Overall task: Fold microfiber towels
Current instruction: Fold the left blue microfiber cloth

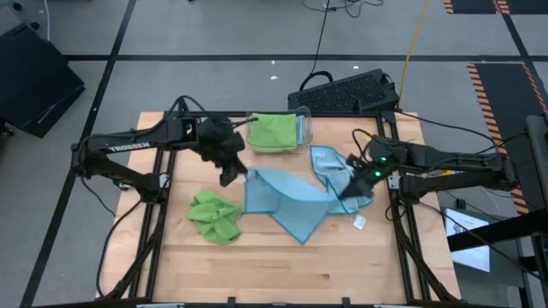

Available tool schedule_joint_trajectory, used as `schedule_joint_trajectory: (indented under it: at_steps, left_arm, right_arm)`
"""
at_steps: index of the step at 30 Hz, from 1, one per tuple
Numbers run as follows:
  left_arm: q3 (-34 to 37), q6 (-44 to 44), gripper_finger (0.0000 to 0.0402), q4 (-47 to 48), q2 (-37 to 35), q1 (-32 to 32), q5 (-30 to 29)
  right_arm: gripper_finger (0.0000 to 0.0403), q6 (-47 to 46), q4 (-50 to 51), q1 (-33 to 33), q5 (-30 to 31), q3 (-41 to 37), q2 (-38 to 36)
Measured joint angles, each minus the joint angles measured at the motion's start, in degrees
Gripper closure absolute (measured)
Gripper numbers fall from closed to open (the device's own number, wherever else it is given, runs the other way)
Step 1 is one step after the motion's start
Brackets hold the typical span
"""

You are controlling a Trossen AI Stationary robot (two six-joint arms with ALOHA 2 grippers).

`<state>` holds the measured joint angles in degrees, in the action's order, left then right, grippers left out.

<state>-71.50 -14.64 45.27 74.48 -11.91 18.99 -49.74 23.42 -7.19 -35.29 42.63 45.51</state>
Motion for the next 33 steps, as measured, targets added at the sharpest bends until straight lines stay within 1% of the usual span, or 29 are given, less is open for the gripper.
schedule_joint_trajectory:
  at_steps: [3,4,6,7,9,11,13,15,16,18,20,22,23,24,25,26,27,29,30,31,32,33]
  left_arm:
    - [-0.1,-8.0,0.0397,-4.0,-1.0,4.8,9.3]
    - [-0.1,-9.7,0.0398,-6.3,-1.1,6.8,10.8]
    - [-0.2,-10.5,0.0396,-9.8,-1.4,10.2,11.0]
    - [-0.1,-9.7,0.0395,-10.3,-1.7,11.7,9.4]
    - [-0.2,-7.0,0.0397,-11.9,-2.0,13.7,2.7]
    - [-0.2,-4.9,0.0398,-10.1,-2.0,14.2,-5.8]
    - [-0.2,-4.5,0.0396,-6.6,-1.6,14.0,-15.4]
    - [-0.2,-4.5,0.0393,-3.0,-0.6,12.9,-23.5]
    - [-0.2,-4.7,0.0393,-0.6,0.1,12.3,-26.1]
    - [0.2,-4.5,0.0396,3.2,1.8,10.9,-27.1]
    - [0.9,-2.8,0.0398,4.6,3.5,9.8,-25.0]
    - [2.4,-0.8,0.0395,4.9,4.9,9.2,-20.8]
    - [3.2,-0.1,0.0391,4.9,5.9,9.1,-17.8]
    - [3.8,0.3,0.0388,4.8,6.9,9.2,-14.5]
    - [4.4,0.5,0.0387,4.8,7.7,9.2,-10.5]
    - [4.8,0.3,0.0386,5.0,8.4,9.4,-5.8]
    - [4.9,-0.3,0.0388,5.2,8.9,9.7,0.1]
    - [4.8,-0.9,0.0395,4.3,8.9,10.1,12.4]
    - [4.5,-1.4,0.0397,4.2,8.8,10.2,16.8]
    - [4.3,-2.4,0.0397,4.6,8.1,10.5,18.4]
    - [4.3,-3.0,0.0396,6.0,6.8,10.7,17.3]
    - [4.0,-3.1,0.0396,8.1,5.6,10.9,14.6]
  right_arm:
    - [0.0403,-6.5,0.2,3.6,-7.4,2.7,-2.3]
    - [0.0403,-8.8,0.2,4.4,-9.7,3.9,-3.0]
    - [0.0403,-14.1,2.7,5.1,-15.2,6.3,-3.8]
    - [0.0403,-15.5,5.4,5.0,-17.5,7.4,-3.8]
    - [0.0403,-14.2,10.6,3.9,-18.8,8.9,-3.7]
    - [0.0403,-10.6,15.3,2.2,-18.8,9.1,-2.5]
    - [0.0403,-4.9,23.0,0.3,-17.5,9.1,-0.6]
    - [0.0403,2.7,30.0,-2.0,-12.5,9.0,1.7]
    - [0.0403,6.6,32.5,-2.9,-8.6,9.0,2.6]
    - [0.0403,12.1,34.8,-4.6,1.1,9.0,4.6]
    - [0.0403,15.6,34.4,-6.1,10.7,9.0,6.0]
    - [0.0403,17.5,32.4,-7.8,19.2,9.0,6.8]
    - [0.0403,18.2,30.9,-8.7,22.2,9.0,7.0]
    - [0.0403,19.3,29.1,-9.6,23.9,9.0,7.2]
    - [0.0403,20.6,27.1,-10.4,24.4,9.0,7.2]
    - [0.0403,22.1,25.1,-11.0,23.3,9.0,7.0]
    - [0.0403,23.6,23.6,-11.6,20.9,9.0,6.7]
    - [0.0403,25.9,22.5,-12.6,14.6,9.0,6.1]
    - [0.0403,26.5,22.9,-12.8,11.6,9.0,5.7]
    - [0.0403,26.8,24.3,-13.1,9.1,9.0,5.4]
    - [0.0403,26.9,26.6,-13.4,6.7,9.1,5.1]
    - [0.0403,27.2,29.6,-13.6,5.0,9.4,4.8]
